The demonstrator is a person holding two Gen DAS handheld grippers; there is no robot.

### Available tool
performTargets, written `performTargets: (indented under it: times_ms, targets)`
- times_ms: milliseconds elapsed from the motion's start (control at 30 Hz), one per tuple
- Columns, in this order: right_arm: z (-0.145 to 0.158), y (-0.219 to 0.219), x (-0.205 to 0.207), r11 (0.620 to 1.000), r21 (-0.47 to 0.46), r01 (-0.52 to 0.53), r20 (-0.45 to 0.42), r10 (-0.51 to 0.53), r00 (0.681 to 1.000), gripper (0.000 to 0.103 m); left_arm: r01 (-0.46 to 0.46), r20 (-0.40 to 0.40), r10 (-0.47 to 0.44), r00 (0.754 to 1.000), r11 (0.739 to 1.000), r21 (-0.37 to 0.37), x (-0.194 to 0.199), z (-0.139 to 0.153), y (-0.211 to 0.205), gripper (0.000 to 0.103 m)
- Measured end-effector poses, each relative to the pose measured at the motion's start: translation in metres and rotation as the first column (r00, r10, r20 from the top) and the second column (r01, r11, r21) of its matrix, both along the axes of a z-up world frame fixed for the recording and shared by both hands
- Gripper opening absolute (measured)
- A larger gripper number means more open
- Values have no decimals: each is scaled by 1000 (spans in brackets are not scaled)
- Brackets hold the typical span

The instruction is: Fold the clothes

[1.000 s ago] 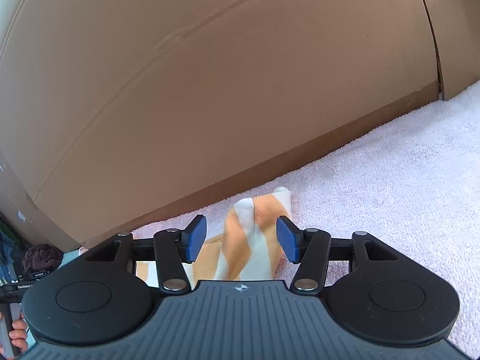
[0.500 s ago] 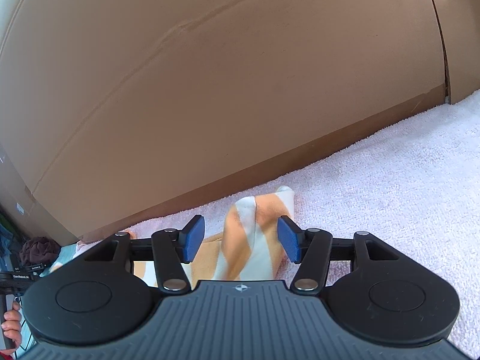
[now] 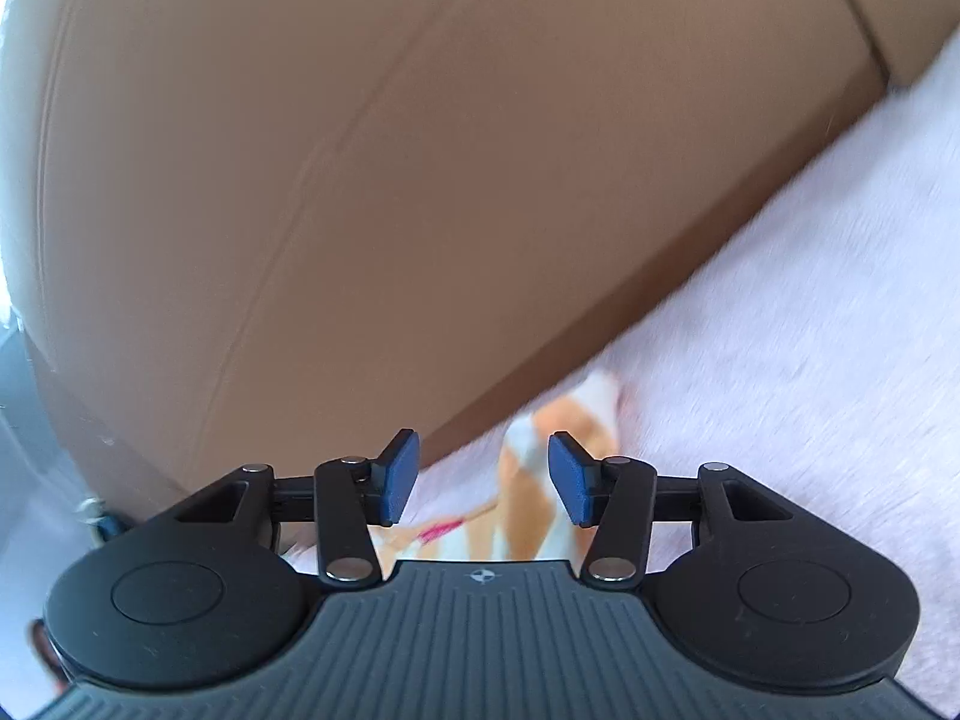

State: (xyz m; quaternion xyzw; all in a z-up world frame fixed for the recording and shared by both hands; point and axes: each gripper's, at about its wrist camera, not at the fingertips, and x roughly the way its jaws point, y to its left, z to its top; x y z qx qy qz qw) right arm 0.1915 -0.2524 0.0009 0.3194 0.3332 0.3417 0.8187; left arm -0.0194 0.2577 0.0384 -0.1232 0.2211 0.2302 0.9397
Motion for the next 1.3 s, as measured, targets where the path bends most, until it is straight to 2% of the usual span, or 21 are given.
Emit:
performTargets:
  times_ms: [67,167,267,333,400,433,467,500,567,667,700,767,800,833,867,933,967,1067,1133,1200,1300]
  targets:
    - [-5,6,4,1000,-5,-24,-36,24,999,53,-14,5,14,1000,998,54,-7,3,-7,3]
    - [-5,13,4,994,-107,34,1,-34,999,36,-29,35,25,999,995,98,-17,5,-13,3]
    - [2,12,-4,998,-64,-3,35,5,999,43,-32,-1,32,999,993,111,-11,-2,-14,3]
    - [9,16,-13,998,-52,-40,96,45,994,43,-27,-15,29,999,995,98,-9,-7,-14,3]
    - [7,27,-14,990,-132,-41,93,54,994,49,-31,-22,33,999,995,98,-9,-10,-15,3]
    - [4,30,-12,983,-182,-29,86,45,995,46,-36,-28,39,999,994,103,-10,-12,-15,3]
    - [2,25,-9,977,-212,-3,103,25,994,33,-40,-34,44,998,994,100,-10,-14,-14,3]
    - [2,20,-7,972,-234,25,118,3,993,35,-45,-41,49,998,994,96,-10,-15,-14,3]
    - [6,13,-11,972,-227,58,124,-30,992,37,-48,-53,52,997,997,66,-10,-20,-11,3]
    - [17,5,-25,990,-125,-71,81,81,993,39,-46,-66,49,997,998,40,-11,-26,-10,3]
    - [20,8,-31,985,-137,-108,57,117,992,39,-44,-68,47,997,998,34,-11,-28,-10,3]
    - [16,16,-39,970,-217,-115,12,120,993,39,-40,-65,40,997,999,14,-10,-30,-8,3]
    - [13,18,-42,963,-250,-104,2,108,994,28,-40,-62,40,997,999,4,-9,-31,-7,3]
    - [14,14,-46,964,-252,-86,8,91,996,28,-40,-60,40,997,999,-7,-8,-31,-6,3]
    - [17,10,-50,966,-243,-86,-3,87,996,32,-40,-58,39,998,999,-19,-6,-31,-5,3]
    - [24,1,-64,970,-192,-148,0,150,989,36,-32,-52,31,998,999,-27,-7,-29,-6,3]
    - [29,2,-77,961,-175,-215,-5,218,976,36,-28,-48,26,998,999,-28,-7,-28,-7,3]
    - [33,8,-124,906,-262,-333,-67,327,943,51,-12,-38,12,999,1000,-12,-11,-24,-10,3]
    - [27,4,-150,859,-322,-397,-73,396,915,50,-5,-35,5,999,1000,-8,-13,-22,-11,3]
    - [21,2,-170,816,-364,-449,-55,462,885,55,6,-33,-6,999,1000,3,-15,-20,-13,3]
    - [18,-30,-201,774,-379,-508,-52,530,846,59,17,-37,-16,999,1000,21,-16,-18,-18,3]
